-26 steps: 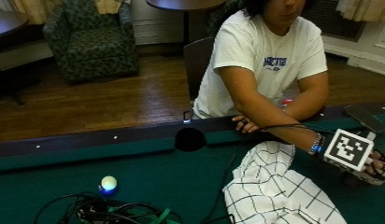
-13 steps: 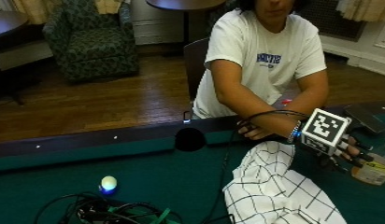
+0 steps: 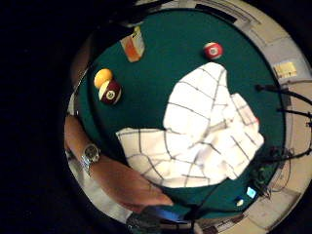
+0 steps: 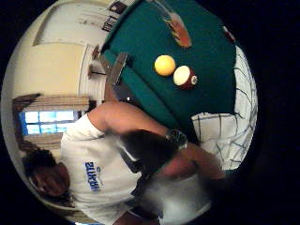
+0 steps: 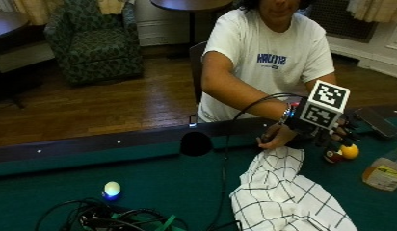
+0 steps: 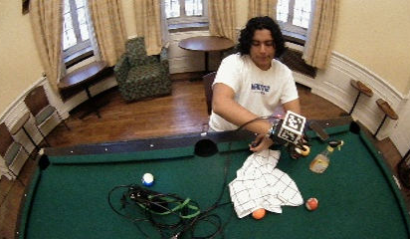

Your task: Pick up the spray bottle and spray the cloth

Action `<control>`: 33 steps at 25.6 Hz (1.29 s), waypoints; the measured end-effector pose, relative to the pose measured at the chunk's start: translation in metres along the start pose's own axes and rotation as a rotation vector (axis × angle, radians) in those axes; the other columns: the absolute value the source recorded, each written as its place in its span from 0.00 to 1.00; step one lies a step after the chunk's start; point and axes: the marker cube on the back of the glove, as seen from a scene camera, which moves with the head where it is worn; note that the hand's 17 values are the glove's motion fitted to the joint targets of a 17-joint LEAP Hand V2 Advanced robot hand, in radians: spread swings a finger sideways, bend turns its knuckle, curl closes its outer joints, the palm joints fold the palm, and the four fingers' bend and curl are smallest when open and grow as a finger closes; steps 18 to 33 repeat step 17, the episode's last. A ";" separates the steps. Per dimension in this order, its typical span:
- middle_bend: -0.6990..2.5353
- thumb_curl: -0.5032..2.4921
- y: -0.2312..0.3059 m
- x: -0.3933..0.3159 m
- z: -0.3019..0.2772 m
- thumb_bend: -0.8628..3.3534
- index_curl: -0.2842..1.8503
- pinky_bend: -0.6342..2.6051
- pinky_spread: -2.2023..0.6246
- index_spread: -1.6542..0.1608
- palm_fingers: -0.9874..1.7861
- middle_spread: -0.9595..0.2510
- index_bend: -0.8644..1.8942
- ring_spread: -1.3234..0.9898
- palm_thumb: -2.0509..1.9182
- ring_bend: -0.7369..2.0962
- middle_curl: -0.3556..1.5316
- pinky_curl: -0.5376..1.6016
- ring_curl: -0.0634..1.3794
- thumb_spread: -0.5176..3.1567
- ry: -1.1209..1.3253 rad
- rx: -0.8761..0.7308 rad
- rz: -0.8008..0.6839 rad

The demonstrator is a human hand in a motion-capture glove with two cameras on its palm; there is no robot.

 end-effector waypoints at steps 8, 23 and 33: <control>0.29 0.29 0.021 -0.018 -0.055 0.19 0.24 0.36 0.86 0.69 0.41 0.70 0.36 0.53 0.57 0.42 0.38 0.42 0.26 0.39 0.121 0.030 -0.055; 0.28 0.28 0.038 -0.036 -0.070 0.20 0.24 0.35 0.86 0.68 0.41 0.70 0.36 0.53 0.56 0.42 0.38 0.42 0.26 0.39 0.128 -0.006 -0.104; 0.28 0.28 0.038 -0.036 -0.070 0.20 0.24 0.35 0.86 0.68 0.41 0.70 0.36 0.53 0.56 0.42 0.38 0.42 0.26 0.39 0.128 -0.006 -0.104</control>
